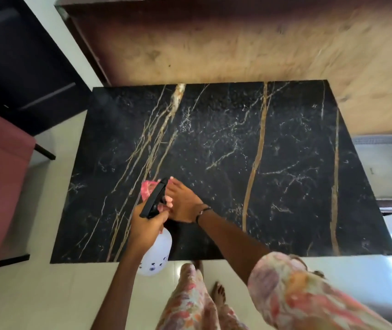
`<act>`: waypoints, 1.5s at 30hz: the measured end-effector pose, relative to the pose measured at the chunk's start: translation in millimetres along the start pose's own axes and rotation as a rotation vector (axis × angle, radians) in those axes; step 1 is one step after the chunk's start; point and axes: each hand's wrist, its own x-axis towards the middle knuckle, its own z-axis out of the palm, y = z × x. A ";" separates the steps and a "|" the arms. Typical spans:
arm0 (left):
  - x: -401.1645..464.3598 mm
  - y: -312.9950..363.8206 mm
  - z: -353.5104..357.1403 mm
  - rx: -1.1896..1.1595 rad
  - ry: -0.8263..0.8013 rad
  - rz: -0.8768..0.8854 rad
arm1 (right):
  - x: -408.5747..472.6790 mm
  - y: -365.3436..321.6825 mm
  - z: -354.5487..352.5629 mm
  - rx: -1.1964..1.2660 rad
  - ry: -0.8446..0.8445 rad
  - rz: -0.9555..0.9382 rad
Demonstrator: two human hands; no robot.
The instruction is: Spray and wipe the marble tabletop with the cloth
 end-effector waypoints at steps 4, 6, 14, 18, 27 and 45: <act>29.4 13.5 -8.7 -0.080 -0.086 0.077 | 39.5 92.5 -31.0 0.024 0.044 0.215; 46.4 16.4 -11.6 -0.077 -0.099 0.086 | 30.1 147.9 -48.3 0.087 0.100 0.408; 91.6 26.4 -20.8 -0.064 -0.137 0.081 | -134.1 200.6 -19.9 0.134 0.307 1.116; 102.2 30.2 -21.0 -0.084 -0.111 0.035 | -138.9 113.5 7.0 0.159 0.276 0.997; 111.4 48.0 -21.9 -0.125 -0.086 0.018 | 93.9 109.5 -46.4 0.228 0.160 0.745; 85.8 45.7 -32.9 -0.032 -0.076 0.069 | -29.2 169.4 -33.9 0.085 0.088 0.457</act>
